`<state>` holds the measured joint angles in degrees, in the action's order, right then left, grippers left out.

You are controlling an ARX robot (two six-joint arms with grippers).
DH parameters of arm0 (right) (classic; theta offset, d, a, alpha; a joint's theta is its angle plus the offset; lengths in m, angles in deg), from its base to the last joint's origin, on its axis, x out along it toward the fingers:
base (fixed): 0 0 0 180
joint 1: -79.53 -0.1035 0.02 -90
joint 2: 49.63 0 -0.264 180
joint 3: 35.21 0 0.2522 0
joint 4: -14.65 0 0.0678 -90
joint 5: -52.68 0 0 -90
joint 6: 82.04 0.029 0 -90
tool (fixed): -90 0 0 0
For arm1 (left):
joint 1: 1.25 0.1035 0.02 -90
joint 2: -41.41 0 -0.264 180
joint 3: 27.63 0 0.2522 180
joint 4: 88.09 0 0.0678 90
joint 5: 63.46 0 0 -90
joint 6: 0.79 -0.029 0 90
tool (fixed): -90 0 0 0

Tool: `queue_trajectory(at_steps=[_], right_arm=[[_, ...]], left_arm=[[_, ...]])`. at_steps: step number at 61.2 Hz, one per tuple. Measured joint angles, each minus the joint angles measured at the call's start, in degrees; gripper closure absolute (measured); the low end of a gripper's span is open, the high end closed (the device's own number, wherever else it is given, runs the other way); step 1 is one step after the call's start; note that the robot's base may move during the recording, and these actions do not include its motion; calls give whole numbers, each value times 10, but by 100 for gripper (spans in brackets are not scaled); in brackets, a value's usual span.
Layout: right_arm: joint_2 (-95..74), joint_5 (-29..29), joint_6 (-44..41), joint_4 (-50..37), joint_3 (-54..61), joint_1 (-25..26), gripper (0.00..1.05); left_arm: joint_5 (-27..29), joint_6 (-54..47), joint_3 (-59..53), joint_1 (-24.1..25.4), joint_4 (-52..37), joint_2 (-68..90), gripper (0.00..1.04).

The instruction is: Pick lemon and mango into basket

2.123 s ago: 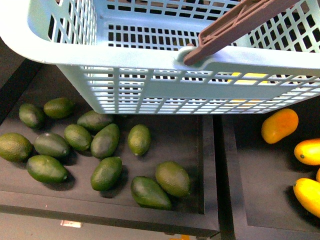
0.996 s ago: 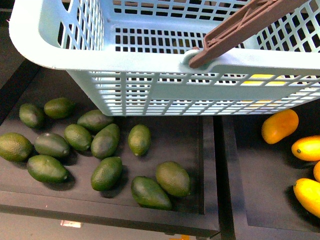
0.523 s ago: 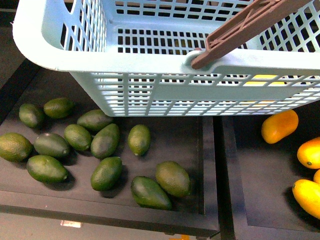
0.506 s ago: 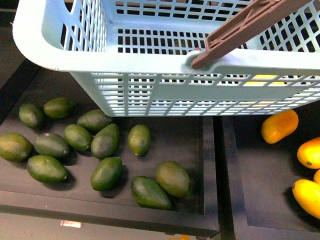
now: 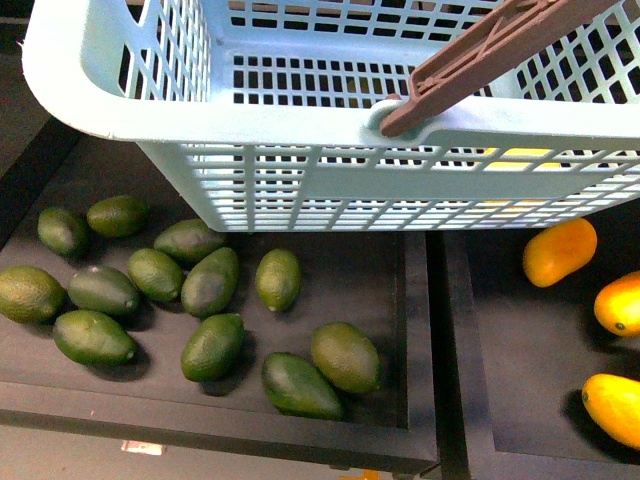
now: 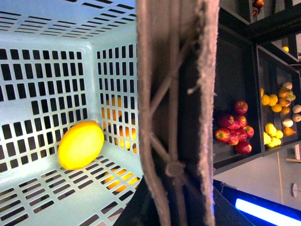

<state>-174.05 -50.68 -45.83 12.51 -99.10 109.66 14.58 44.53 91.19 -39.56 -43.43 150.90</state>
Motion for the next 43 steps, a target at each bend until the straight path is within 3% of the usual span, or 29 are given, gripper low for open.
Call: queue_trajectory(at_steps=[9,17,25,43], right_arm=[[184,-68,54,-6,58,12,42],[360,-93,139,-16,95,-12,42],[481,-44,190,-18,95,-94,42],[489,87,162,-59,66,-300,42]], left_arm=[[0,0,0,0,0,0,99],[0,0,0,0,0,0,99],[0,0,0,0,0,0,99],[0,0,0,0,0,0,99]])
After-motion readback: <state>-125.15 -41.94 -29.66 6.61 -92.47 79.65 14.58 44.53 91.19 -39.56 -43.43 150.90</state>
